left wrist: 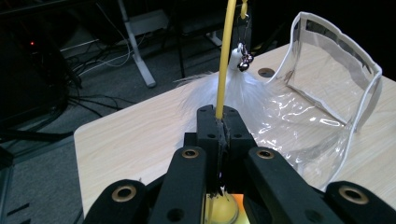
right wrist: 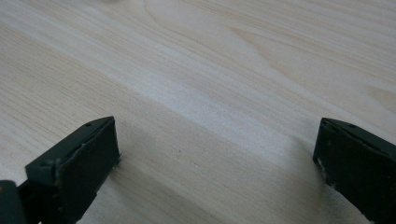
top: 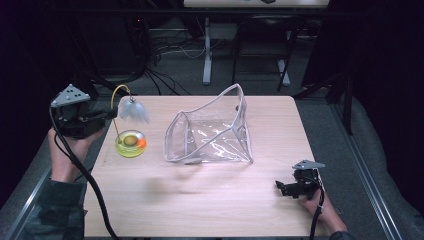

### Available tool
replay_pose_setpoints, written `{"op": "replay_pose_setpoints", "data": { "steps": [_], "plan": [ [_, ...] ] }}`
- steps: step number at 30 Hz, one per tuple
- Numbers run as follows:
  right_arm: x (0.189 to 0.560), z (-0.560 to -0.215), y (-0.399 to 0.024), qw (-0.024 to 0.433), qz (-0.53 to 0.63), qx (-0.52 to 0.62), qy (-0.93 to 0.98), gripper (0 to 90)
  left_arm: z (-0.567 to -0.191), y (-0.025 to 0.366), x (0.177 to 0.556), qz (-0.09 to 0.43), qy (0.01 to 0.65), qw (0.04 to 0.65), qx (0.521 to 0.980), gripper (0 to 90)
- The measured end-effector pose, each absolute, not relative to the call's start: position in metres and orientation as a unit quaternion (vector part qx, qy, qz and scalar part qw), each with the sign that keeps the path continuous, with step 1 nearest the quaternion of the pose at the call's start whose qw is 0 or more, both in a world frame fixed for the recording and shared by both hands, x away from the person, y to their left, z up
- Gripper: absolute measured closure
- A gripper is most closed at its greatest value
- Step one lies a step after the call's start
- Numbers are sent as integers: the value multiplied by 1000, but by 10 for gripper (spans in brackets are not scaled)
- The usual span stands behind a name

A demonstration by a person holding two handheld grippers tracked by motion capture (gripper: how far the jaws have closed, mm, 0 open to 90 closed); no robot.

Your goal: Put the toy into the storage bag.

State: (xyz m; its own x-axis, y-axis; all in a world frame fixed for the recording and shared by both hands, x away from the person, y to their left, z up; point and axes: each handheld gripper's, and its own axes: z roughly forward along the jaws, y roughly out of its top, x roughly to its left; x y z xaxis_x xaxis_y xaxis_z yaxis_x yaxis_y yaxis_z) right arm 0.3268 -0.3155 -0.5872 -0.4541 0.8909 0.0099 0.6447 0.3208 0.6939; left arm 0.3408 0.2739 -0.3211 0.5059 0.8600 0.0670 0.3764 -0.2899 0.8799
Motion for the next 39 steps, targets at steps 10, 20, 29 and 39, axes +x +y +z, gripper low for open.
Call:
{"op": "replay_pose_setpoints", "data": {
  "steps": [10,20,29,39],
  "plan": [
    [327,-587,-316,192,322,486,790,0,-309,267,346,286,399,435,755,884],
    [327,-587,-316,192,322,486,790,0,-290,256,355,294,382,435,761,884],
    [327,-587,-316,192,319,485,791,0,-279,243,364,295,369,440,764,884],
    [326,-587,-316,189,318,486,792,0,-270,229,370,293,355,444,769,884]
  ]
}}
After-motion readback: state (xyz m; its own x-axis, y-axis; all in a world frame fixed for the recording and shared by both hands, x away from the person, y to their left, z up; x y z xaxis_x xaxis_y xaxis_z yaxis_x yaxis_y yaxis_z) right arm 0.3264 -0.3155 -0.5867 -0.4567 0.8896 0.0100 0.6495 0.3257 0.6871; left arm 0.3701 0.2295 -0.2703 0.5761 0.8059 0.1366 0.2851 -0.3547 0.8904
